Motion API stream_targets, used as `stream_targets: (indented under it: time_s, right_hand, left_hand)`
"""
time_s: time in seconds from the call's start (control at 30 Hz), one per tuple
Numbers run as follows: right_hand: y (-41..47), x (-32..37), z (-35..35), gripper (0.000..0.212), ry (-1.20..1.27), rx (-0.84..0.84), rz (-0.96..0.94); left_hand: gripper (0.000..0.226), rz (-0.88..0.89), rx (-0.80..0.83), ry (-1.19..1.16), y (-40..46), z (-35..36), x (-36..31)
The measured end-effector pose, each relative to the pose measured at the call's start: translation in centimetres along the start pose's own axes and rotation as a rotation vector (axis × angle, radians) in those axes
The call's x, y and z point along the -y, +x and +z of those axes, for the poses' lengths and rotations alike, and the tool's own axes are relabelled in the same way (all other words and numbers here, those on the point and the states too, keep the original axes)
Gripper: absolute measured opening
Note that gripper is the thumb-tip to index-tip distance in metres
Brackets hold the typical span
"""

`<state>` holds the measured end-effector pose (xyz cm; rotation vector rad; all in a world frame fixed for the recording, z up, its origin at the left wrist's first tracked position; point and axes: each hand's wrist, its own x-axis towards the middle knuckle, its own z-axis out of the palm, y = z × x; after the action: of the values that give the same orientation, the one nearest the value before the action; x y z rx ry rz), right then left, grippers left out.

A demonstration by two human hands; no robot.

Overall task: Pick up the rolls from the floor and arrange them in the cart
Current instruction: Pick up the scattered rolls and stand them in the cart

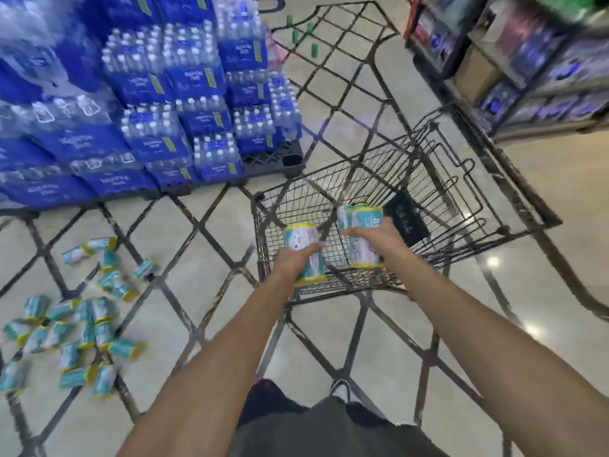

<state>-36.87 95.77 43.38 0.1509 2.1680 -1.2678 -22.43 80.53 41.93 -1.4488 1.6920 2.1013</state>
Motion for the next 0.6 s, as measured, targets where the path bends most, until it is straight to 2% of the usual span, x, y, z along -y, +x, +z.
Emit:
stream_targets:
  time_s: [0.17,0.27,0.43,0.53,0.6]
  right_hand:
    - [5.7,-1.0,-6.9,0.068,-0.035,-0.045,0.061]
    - [9.8,-2.1,-8.3,0.07,-0.076,-0.061,0.107]
    - [17.5,-3.9,-7.9,0.076,-0.14,-0.028,0.186]
    - [23.0,-5.8,-6.4,0.078,-0.182,-0.032,0.247]
    - [26.1,-7.2,-5.3,0.086,-0.227,-0.008,0.282]
  left_hand:
    - [0.05,-0.036,0.054,0.022,3.1,8.3,-1.6]
    - [0.058,-0.055,0.034,0.028,6.5,11.7,-2.1]
    - [0.084,-0.125,-0.047,0.062,15.8,15.7,-1.0]
    - [0.121,-0.211,-0.074,0.092,22.3,17.8,0.6]
    - [0.135,-0.253,-0.085,0.115,25.9,19.0,1.8]
